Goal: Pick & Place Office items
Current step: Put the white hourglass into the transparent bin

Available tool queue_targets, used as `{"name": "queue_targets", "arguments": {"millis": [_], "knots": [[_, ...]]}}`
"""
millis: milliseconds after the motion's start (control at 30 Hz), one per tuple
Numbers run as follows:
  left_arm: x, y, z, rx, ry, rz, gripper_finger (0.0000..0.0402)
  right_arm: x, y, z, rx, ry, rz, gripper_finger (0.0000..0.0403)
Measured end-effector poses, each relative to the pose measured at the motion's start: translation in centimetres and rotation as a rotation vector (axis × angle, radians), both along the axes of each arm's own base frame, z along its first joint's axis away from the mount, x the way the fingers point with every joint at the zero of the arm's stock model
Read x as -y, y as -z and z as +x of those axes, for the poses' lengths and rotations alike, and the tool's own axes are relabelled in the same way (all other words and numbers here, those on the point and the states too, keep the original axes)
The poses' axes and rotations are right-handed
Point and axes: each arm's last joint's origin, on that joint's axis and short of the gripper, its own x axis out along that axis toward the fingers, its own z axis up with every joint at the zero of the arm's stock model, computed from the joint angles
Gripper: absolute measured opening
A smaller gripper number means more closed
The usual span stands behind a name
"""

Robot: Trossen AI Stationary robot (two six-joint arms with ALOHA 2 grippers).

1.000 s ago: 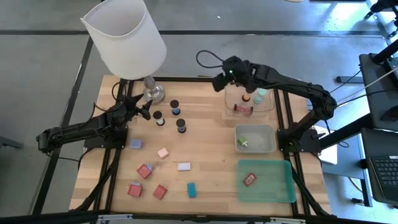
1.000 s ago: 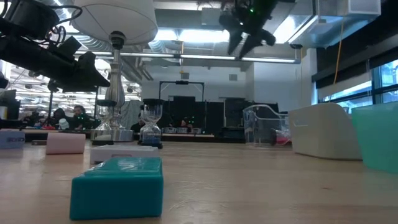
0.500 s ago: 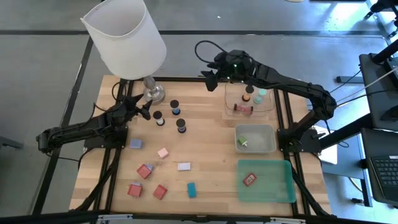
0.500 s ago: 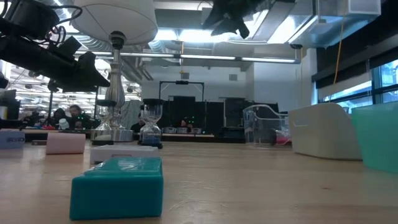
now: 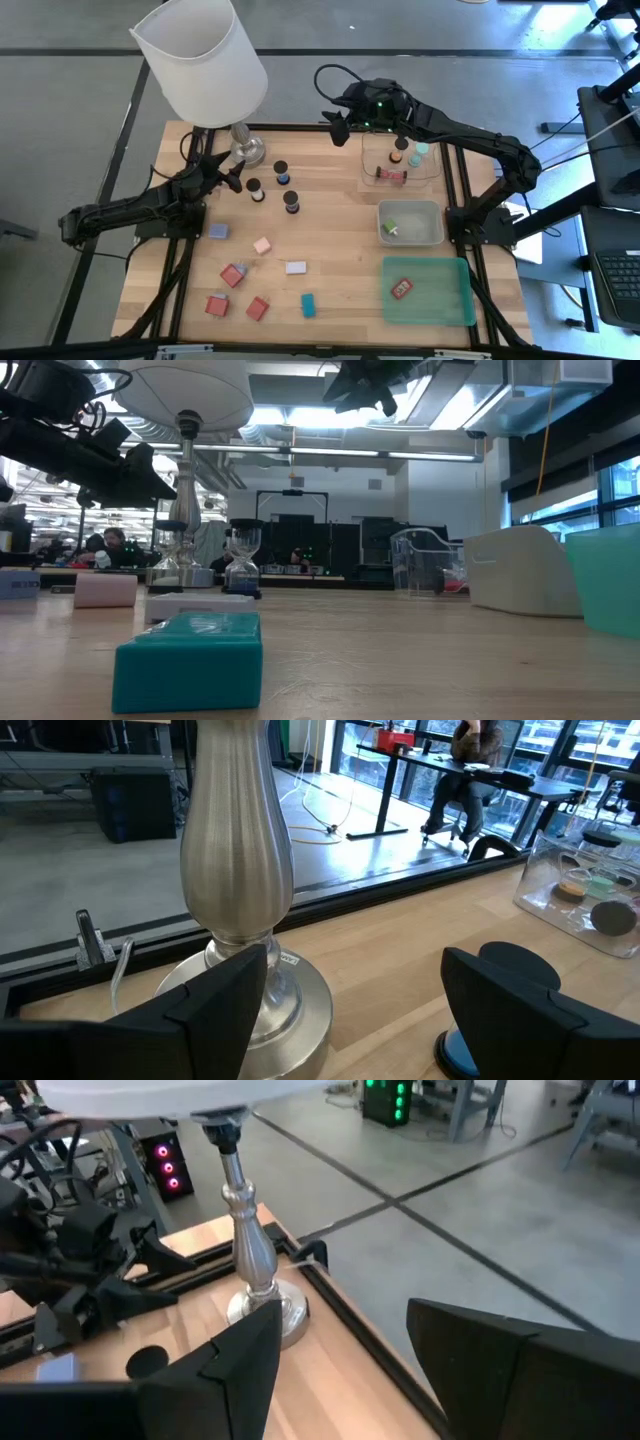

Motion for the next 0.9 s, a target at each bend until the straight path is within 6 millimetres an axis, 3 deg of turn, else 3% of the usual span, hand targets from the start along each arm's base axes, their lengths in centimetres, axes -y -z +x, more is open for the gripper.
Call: {"name": "queue_targets", "arguments": {"millis": [367, 500, 667, 900], "knots": [[0.0, -0.1, 0.0, 0.007, 0.000, 0.002, 0.0297, 0.1, -0.6, 0.2, 0.054, -0.001, -0.025, 0.0219], [0.0, -0.7, 0.2, 0.137, 0.017, -0.021, 0.0297, 0.1, -0.5, 0.2, 0.081, 0.021, 0.036, 0.0219], [0.1, -1.5, 0.4, 0.330, 0.065, -0.081, 0.0297, 0.3, 0.8, 1.1, 0.077, 0.048, 0.129, 0.0219], [0.1, -2.1, 0.4, 0.456, 0.060, -0.111, 0.0297, -0.2, 2.9, 3.0, 0.046, 0.042, 0.175, 0.0219]]}}
